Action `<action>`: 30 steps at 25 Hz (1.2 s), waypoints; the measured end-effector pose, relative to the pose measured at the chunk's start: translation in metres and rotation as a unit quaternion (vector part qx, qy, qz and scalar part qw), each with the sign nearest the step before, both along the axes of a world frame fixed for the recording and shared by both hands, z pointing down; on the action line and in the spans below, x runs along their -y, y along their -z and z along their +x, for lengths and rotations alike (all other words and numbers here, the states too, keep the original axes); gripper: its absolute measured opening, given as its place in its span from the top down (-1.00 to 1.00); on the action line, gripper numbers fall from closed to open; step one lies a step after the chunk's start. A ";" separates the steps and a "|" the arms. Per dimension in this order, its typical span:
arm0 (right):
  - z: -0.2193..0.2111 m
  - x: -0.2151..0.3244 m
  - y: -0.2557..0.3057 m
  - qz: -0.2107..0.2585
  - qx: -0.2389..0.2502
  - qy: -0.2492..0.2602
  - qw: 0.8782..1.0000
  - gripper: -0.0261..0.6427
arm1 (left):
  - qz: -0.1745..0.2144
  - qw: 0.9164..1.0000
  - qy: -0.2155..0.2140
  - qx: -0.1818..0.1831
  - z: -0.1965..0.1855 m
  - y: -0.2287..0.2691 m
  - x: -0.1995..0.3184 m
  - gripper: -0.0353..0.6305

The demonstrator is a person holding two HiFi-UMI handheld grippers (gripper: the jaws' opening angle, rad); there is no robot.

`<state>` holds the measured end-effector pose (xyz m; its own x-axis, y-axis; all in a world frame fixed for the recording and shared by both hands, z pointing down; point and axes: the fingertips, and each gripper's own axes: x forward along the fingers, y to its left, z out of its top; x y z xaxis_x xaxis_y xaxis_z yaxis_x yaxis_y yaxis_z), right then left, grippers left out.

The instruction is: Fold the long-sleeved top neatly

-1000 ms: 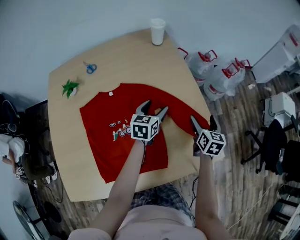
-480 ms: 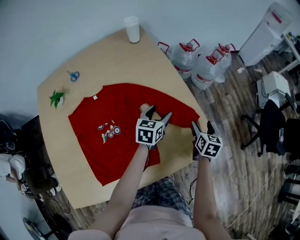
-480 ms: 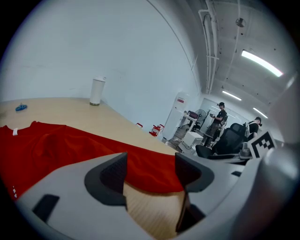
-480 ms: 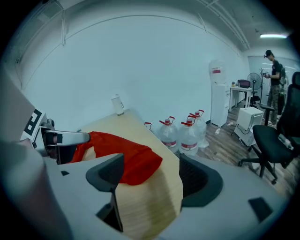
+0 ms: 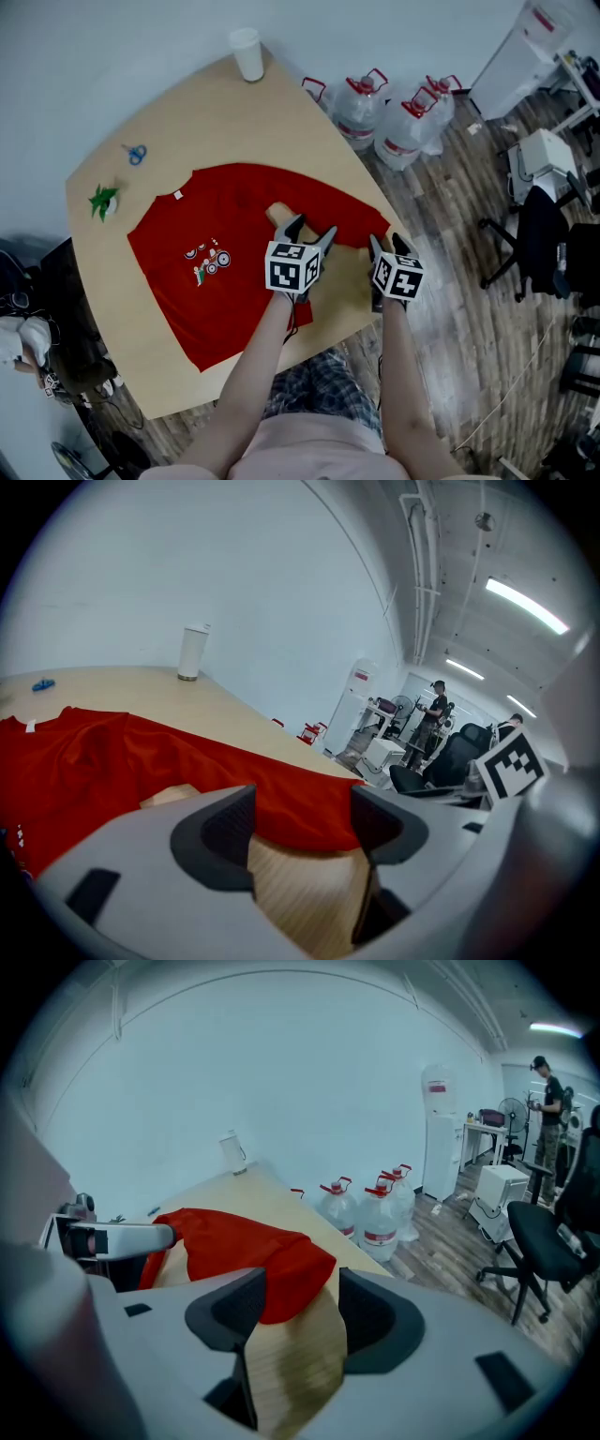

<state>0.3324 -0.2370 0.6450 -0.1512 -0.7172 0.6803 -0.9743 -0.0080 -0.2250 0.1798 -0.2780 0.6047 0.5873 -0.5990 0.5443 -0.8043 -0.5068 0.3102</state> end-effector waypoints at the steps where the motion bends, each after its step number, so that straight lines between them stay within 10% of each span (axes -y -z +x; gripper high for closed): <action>1: -0.002 0.000 -0.002 -0.007 0.001 0.001 1.000 0.19 | 0.000 1.000 0.001 0.001 -0.001 0.000 0.000 -0.04; 18: -0.021 0.002 -0.014 -0.043 0.010 0.017 0.999 0.82 | -0.010 1.000 0.019 0.004 -0.017 -0.009 -0.001 -0.04; 30: -0.009 0.007 0.008 -0.009 0.004 0.017 1.000 0.85 | -0.004 0.999 0.041 0.005 -0.036 0.000 0.006 -0.03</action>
